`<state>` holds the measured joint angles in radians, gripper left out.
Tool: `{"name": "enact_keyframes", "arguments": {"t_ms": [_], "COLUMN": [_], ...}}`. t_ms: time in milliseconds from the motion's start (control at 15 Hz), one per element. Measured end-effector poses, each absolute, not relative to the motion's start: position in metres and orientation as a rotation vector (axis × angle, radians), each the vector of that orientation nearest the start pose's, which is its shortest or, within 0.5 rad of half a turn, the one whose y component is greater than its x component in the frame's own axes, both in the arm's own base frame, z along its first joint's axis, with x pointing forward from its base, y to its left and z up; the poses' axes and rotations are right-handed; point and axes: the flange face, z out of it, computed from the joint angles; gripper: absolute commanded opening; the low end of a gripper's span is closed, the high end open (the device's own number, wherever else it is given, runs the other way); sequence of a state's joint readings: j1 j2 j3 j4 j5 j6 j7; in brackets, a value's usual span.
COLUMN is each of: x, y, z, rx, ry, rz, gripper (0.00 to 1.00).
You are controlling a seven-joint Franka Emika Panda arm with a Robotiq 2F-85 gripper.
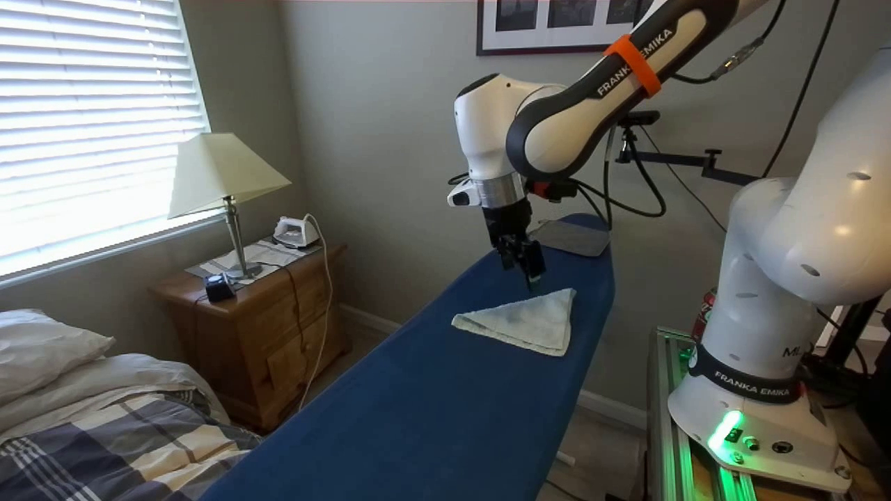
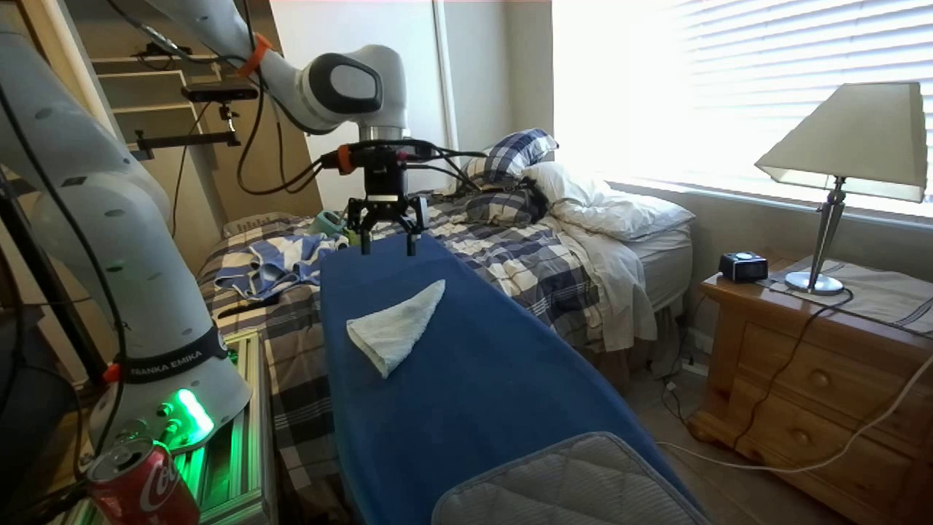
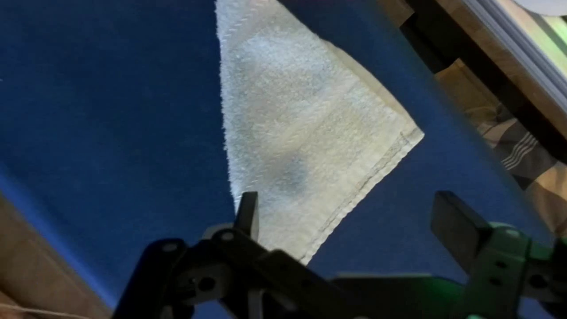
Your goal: Fold the light blue cloth into a triangular shape
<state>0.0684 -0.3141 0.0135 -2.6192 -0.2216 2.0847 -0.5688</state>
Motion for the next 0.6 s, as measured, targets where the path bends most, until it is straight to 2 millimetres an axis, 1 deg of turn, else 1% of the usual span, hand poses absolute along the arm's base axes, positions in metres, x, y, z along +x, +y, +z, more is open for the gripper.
{"name": "enact_keyframes", "arguments": {"t_ms": [133, 333, 400, 600], "x": [0.393, 0.407, 0.409, 0.408], "y": [0.007, -0.012, -0.015, -0.012], "z": [0.359, 0.377, 0.378, 0.376], "rx": [-3.050, -3.106, -3.109, -3.105], "ry": [-1.157, -1.048, -1.038, -1.047], "rz": [0.328, 0.216, 0.208, 0.216], "gripper": [1.00, 1.00, 1.00, 1.00]}}
